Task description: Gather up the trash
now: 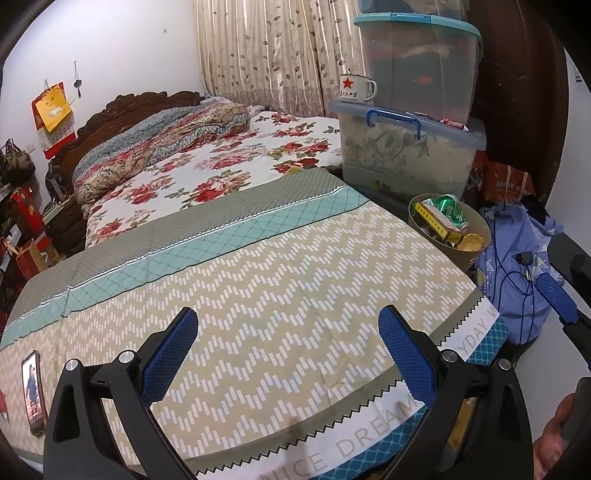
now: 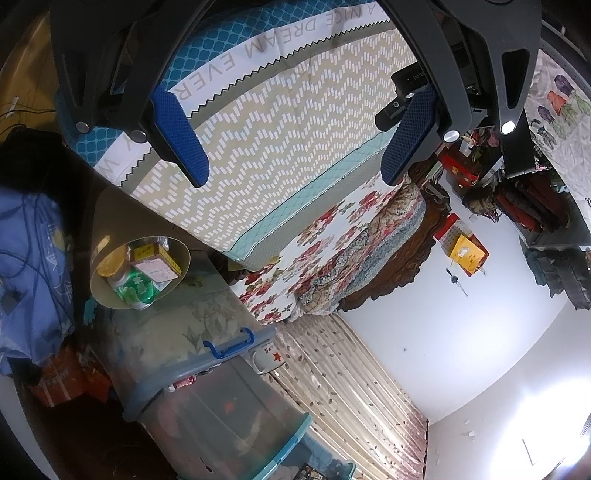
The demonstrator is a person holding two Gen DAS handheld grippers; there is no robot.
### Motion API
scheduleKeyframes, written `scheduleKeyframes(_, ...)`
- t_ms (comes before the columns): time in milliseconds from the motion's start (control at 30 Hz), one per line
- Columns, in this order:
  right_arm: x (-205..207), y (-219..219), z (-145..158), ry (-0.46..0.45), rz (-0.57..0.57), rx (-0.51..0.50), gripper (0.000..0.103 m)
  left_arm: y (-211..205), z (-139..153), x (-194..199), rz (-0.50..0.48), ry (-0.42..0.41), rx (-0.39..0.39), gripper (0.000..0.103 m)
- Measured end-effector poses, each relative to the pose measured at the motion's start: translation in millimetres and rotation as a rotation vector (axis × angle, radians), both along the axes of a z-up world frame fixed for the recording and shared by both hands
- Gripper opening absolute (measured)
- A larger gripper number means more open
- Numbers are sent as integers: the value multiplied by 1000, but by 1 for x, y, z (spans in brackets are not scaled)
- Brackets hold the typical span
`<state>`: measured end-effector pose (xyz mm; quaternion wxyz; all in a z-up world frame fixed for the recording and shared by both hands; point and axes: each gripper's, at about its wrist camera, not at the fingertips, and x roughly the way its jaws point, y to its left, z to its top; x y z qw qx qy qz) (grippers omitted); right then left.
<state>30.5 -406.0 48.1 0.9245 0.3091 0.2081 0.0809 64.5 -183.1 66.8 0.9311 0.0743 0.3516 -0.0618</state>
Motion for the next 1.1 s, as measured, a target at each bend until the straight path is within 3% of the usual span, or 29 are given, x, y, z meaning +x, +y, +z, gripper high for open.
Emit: scheduleKeyframes(1100,5,-3,-4,10,9,3,93,1,-12,-2,-1,9,25,94)
